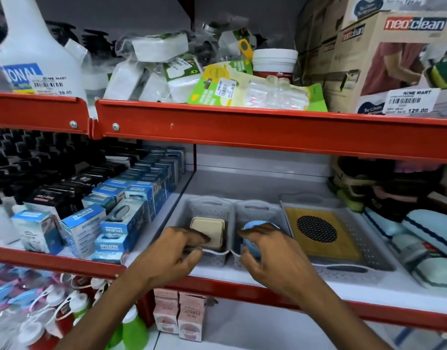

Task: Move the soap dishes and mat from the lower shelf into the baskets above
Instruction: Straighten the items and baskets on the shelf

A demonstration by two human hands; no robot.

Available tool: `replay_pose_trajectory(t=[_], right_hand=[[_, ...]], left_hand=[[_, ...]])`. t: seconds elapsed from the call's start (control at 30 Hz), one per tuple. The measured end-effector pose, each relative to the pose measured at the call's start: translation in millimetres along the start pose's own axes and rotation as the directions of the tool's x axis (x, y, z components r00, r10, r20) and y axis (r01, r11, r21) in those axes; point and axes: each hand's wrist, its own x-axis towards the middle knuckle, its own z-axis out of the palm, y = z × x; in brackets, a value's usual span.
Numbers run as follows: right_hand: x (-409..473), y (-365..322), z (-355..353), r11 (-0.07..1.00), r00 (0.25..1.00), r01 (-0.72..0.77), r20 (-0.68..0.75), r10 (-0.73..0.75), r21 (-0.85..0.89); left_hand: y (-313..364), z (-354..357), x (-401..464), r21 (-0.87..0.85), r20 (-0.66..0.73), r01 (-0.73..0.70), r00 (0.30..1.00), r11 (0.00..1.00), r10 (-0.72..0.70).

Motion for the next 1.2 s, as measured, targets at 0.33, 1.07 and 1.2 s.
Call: replay_pose_trajectory(t=[0.33,1.07,1.2], right_hand=[[-25.4,-2.3,5.9,0.993,0.991,-0.107,0.071,0.111,-0.056],[-71.4,47.3,-25.4,0.884,0.902,-0.431,-0.123,0.414,-0.183],[-74.3,47.8,-23.7,0.885,0.900,-0.434,-0.117,0.419,-0.169]], left_hand=[[23.9,20.6,-13.6,-0.199,-0.165,0.059,0.982,0.978,-0.093],[35.0,21.9,-35.5,-0.198,-0.199,0.134,0.965,0.971,-0.173],[39.1,22.2,-34.6,-0.190,-0.199,0.125,0.966,0.974,-0.163]])
